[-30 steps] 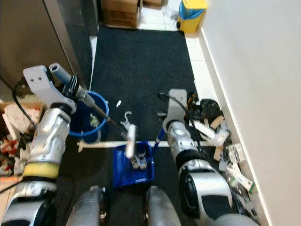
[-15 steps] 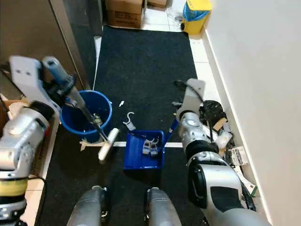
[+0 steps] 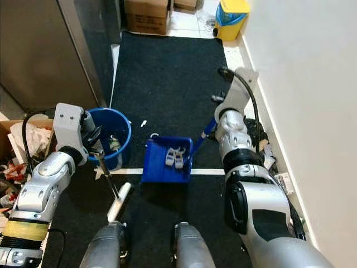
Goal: Sweep floor
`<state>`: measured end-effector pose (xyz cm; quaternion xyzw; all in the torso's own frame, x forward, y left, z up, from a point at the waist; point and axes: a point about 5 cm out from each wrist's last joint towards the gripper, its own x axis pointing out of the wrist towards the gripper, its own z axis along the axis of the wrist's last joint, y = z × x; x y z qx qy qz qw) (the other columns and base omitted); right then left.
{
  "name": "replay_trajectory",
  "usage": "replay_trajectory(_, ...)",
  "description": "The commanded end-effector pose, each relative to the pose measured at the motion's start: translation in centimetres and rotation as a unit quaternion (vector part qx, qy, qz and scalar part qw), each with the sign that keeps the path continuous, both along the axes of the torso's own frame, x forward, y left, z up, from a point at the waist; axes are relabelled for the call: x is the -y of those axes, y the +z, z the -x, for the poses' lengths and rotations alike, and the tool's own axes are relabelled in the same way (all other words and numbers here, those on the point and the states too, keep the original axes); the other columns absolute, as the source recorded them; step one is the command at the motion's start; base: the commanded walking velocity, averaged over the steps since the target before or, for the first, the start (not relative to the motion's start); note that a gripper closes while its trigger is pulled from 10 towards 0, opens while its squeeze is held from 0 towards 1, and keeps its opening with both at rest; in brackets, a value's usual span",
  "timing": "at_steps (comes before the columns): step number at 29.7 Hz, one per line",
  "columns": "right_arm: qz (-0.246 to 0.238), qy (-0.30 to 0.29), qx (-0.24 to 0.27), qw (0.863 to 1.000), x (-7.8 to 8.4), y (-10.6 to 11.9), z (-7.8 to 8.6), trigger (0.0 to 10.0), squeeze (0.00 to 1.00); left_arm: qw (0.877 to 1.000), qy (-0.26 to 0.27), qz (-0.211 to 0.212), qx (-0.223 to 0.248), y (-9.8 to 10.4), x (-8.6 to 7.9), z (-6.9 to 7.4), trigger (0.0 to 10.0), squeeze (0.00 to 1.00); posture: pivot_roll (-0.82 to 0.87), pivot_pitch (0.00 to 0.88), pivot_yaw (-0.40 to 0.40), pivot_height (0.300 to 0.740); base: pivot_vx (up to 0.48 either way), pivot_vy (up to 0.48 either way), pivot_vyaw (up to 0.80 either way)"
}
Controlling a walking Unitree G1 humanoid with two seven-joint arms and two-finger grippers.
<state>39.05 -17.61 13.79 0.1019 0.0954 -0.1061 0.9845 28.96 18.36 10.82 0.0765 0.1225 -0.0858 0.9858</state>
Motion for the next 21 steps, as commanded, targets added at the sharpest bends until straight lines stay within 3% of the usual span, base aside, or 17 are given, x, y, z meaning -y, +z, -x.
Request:
replay_trajectory(1, 0.013, 0.000, 0.039, 0.999, 0.1, 2.9, -0.8, 10.0, 0.00, 1.000, 0.000, -0.030, -0.003, 0.1, -0.3, 0.4, 10.0, 0.00, 0.09, 0.073, -0.059, 0.740, 0.000, 0.000, 0.00)
replay_trajectory(4, 0.015, 0.002, 0.044, 0.999, -0.1, 3.4, -1.0, 10.0, 0.00, 0.999, 0.001, -0.031, -0.004, 0.0, -0.4, 0.4, 10.0, 0.00, 0.09, 0.073, -0.059, 0.740, 0.000, 0.000, 0.00)
replay_trajectory(8, 0.025, -0.018, 0.138, 0.990, -0.2, 9.5, -1.9, 10.0, 0.00, 0.999, 0.010, -0.034, -0.007, -0.6, -0.4, 0.7, 10.0, 0.00, 0.09, 0.069, -0.071, 0.740, 0.000, 0.000, 0.00)
replay_trajectory(12, 0.018, -0.013, 0.178, 0.984, -0.3, 13.3, -2.3, 10.0, 0.00, 0.999, 0.010, -0.032, -0.007, -0.5, -0.1, 0.7, 10.0, 0.00, 0.09, 0.065, -0.076, 0.740, 0.000, 0.000, 0.00)
replay_trajectory(14, 0.016, -0.010, 0.183, 0.983, -0.5, 13.7, -2.4, 10.0, 0.00, 0.999, 0.010, -0.032, -0.007, -0.5, -0.1, 0.7, 10.0, 0.00, 0.09, 0.063, -0.076, 0.740, 0.000, 0.000, 0.00)
replay_trajectory(17, 0.005, 0.000, 0.201, 0.980, -1.1, 15.2, -2.5, 10.0, 0.00, 0.999, 0.010, -0.032, -0.007, -0.6, -0.1, 0.7, 10.0, 0.00, 0.09, 0.060, -0.076, 0.740, 0.000, 0.000, 0.00)
replay_trajectory(21, -0.020, 0.033, 0.245, 0.969, -3.1, 18.3, -2.6, 10.0, 0.00, 0.999, 0.008, -0.033, -0.006, -0.6, 0.2, 0.6, 10.0, 0.00, 0.10, 0.056, -0.079, 0.740, 0.000, 0.000, 0.00)
